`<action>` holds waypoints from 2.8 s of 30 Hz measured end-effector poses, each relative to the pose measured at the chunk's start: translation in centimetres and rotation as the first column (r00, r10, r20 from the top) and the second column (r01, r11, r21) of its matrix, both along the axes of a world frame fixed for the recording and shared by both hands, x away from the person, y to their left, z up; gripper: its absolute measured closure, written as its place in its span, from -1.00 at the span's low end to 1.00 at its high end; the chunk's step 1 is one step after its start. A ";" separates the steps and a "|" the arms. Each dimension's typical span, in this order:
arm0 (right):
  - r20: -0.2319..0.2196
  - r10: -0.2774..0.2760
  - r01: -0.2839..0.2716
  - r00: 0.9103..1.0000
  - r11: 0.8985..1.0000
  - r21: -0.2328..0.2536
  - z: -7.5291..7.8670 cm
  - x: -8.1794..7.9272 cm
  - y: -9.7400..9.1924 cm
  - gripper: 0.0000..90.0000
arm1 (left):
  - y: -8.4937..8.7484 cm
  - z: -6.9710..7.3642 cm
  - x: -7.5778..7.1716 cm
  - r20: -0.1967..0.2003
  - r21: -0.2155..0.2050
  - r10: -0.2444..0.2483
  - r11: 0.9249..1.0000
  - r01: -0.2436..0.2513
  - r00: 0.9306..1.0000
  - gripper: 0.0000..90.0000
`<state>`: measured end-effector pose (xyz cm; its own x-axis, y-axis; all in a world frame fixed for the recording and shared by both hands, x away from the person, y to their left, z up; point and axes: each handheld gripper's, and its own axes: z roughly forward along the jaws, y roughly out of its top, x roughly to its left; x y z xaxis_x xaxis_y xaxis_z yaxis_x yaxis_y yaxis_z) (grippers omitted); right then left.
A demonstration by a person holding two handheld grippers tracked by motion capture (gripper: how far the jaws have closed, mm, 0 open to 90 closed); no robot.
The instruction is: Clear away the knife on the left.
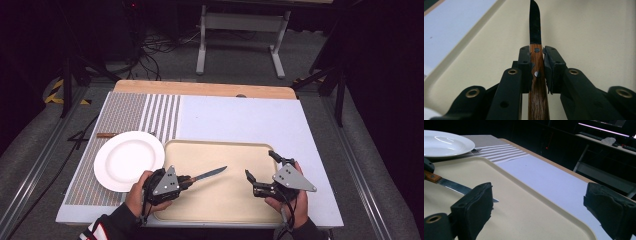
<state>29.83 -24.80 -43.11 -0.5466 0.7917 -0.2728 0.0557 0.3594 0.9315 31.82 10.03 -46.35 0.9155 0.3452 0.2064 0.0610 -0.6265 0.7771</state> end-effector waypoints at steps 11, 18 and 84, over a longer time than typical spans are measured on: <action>-0.013 0.008 -0.009 1.000 1.000 -0.026 -0.4 0.0 0.3 -0.79 | -1.4 -1.0 -0.4 -0.022 0.058 -0.025 0.998 0.027 0.999 0.71; -0.017 0.007 -0.007 1.000 1.000 -0.029 -0.5 0.0 0.2 -0.79 | -1.0 -0.6 -0.3 -0.048 0.004 -0.077 0.997 0.078 0.996 0.59; -0.066 -0.033 0.026 0.997 0.994 -0.107 -1.2 -0.3 -0.1 -0.78 | -2.9 0.3 3.7 -0.034 0.384 -0.066 0.920 0.075 0.997 1.00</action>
<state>29.53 -24.95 -44.33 -0.5437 0.7763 -0.3189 0.1297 0.4532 0.8819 35.51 7.12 -46.07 0.9400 0.1773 0.2914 0.0189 -0.8801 0.4744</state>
